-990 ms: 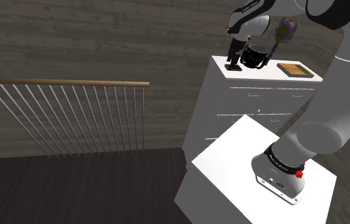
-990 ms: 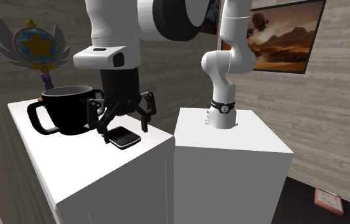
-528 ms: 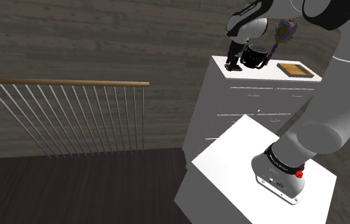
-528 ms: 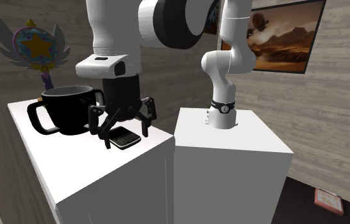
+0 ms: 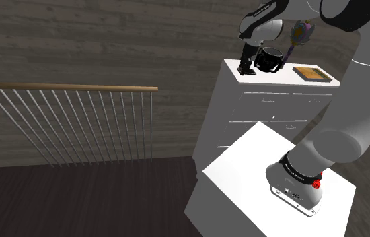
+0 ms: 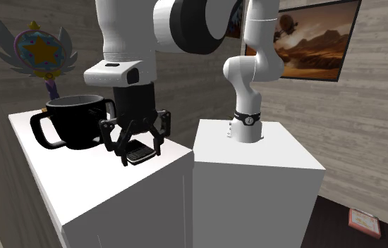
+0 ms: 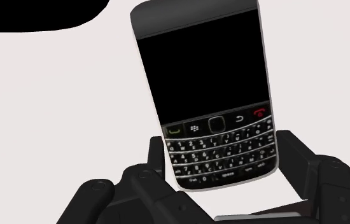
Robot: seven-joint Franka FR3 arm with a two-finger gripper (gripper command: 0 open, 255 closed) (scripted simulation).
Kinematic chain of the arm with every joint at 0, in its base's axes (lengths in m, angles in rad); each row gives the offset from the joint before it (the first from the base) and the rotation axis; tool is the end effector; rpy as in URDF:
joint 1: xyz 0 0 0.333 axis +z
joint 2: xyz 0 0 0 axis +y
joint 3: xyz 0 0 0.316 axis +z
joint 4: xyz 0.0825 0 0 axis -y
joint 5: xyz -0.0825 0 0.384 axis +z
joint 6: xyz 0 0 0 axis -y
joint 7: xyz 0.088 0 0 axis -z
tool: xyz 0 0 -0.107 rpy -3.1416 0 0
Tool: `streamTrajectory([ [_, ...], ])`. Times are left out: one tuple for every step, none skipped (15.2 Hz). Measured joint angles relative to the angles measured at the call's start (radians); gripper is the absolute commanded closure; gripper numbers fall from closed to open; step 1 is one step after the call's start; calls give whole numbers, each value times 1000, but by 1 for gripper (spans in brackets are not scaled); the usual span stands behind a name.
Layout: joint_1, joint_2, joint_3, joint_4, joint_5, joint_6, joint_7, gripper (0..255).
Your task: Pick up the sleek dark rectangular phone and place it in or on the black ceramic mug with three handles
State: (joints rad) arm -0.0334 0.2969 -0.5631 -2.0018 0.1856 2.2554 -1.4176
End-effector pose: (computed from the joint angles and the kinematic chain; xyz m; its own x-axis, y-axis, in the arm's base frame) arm 0.5033 -0.3213 0.3321 0.7490 0.6625 -0.0105 0.6626 -0.7489 0.0121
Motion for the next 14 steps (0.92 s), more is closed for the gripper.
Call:
streamTrajectory([
  [0, 0, 0, 0, 0, 0, 0, 255],
  [0, 0, 0, 0, 0, 0, 0, 255],
  [0, 0, 0, 0, 0, 0, 0, 255],
  [0, 0, 0, 0, 0, 0, 0, 255],
  [2, -5, -2, 1, -4, -6, 3, 255],
  [4, -11, -3, 5, -8, -14, 6, 255],
  [6, -18, -5, 9, -14, -24, 10, 255],
  [7, -25, -7, 15, -19, -35, 14, 255],
  [9, -34, -10, 14, -25, -42, 17, 255],
  [11, -39, -11, 21, -29, -53, 20, 255],
  [11, -43, -13, 30, -33, -66, 22, 255],
  [14, -51, -15, 36, -39, -78, 27, 255],
  [15, -57, -16, 42, -44, -89, 30, 255],
  [16, -65, -18, 50, -49, -103, 32, 255],
])
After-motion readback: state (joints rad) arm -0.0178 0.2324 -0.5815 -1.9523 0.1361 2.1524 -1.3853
